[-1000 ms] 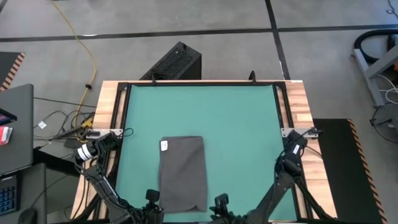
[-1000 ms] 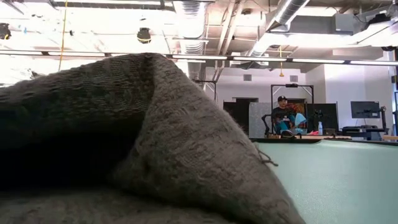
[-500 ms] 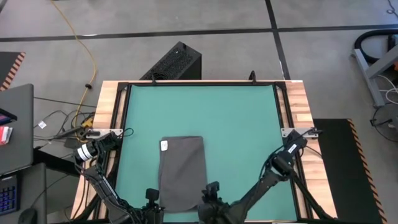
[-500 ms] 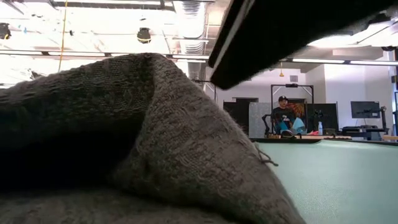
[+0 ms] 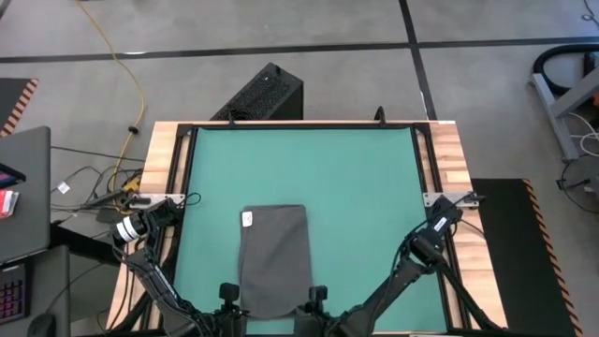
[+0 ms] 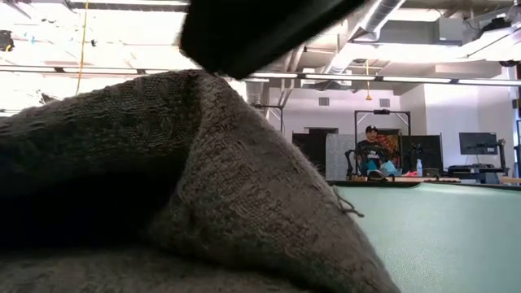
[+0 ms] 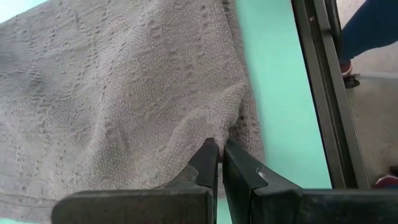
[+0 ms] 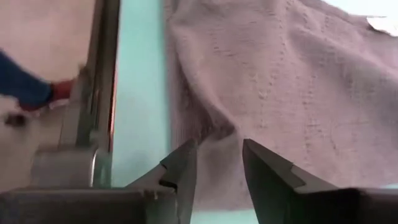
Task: Roll towel
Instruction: Roll the gray towel
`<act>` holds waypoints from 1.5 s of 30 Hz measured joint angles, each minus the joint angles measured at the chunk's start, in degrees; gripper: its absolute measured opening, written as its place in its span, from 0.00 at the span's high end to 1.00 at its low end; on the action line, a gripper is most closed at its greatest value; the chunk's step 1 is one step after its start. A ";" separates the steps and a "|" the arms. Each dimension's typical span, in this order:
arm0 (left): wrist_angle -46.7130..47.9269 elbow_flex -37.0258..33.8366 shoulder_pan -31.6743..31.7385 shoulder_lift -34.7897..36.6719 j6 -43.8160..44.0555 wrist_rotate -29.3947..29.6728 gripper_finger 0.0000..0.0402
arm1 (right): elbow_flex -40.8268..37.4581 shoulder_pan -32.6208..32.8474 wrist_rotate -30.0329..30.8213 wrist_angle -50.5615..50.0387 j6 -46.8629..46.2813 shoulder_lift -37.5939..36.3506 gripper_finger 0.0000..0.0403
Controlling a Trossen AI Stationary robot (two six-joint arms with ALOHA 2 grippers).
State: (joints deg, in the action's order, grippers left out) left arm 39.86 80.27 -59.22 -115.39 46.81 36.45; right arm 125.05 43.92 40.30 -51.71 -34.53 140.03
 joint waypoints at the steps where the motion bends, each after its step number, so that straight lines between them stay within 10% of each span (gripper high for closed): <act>1: -0.12 0.00 0.00 0.00 0.00 0.01 1.00 | 0.02 -0.02 0.16 0.14 -0.79 0.00 0.59; 15: -0.36 0.00 0.01 0.00 -0.24 0.28 1.00 | 0.04 -1.96 -3.46 -1.86 -5.85 2.72 0.51; 30: -0.40 0.00 -0.16 0.00 0.46 -3.07 1.00 | 0.04 0.23 -3.99 -6.63 -7.50 2.73 0.96; 45: -4.67 0.00 -2.75 0.00 0.07 1.21 1.00 | 0.07 0.16 -2.96 -6.84 -8.15 2.69 0.88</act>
State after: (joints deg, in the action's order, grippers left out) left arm 35.19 80.27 -61.97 -115.39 46.87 37.66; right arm 125.12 44.07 37.34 -58.54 -42.68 142.71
